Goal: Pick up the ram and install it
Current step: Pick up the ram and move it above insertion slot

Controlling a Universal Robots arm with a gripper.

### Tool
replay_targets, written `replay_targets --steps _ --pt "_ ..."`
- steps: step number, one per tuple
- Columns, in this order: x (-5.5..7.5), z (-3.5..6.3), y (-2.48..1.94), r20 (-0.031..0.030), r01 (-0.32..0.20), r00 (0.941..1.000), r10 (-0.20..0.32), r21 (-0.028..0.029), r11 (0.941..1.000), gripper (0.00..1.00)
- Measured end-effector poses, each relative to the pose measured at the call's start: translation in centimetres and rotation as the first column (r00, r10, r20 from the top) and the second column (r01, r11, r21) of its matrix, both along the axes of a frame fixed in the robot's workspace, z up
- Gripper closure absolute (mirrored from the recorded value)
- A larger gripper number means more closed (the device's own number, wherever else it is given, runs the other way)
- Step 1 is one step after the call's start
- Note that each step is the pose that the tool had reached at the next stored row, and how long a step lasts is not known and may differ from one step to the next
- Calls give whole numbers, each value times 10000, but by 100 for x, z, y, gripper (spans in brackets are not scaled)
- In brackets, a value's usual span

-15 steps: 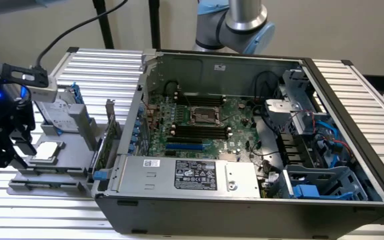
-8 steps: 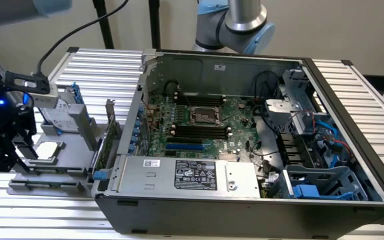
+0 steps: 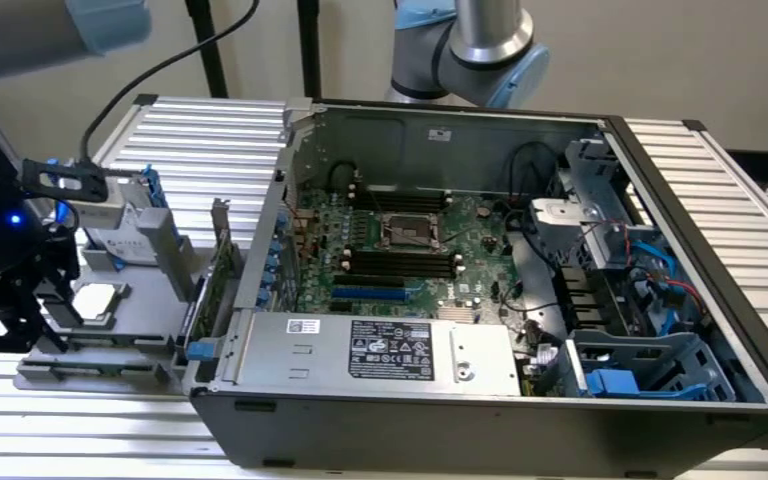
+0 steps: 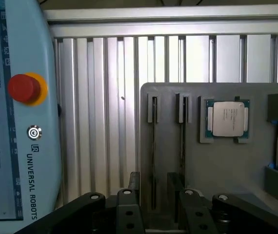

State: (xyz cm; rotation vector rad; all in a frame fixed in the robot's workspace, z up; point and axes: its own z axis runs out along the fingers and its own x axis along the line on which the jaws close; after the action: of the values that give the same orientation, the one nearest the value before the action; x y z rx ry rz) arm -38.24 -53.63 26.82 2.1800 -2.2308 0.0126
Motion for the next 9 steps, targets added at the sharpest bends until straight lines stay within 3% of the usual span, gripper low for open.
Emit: replay_targets --steps 9 --pt "0 -164 0 1 -121 9999 121 1 9999 64"
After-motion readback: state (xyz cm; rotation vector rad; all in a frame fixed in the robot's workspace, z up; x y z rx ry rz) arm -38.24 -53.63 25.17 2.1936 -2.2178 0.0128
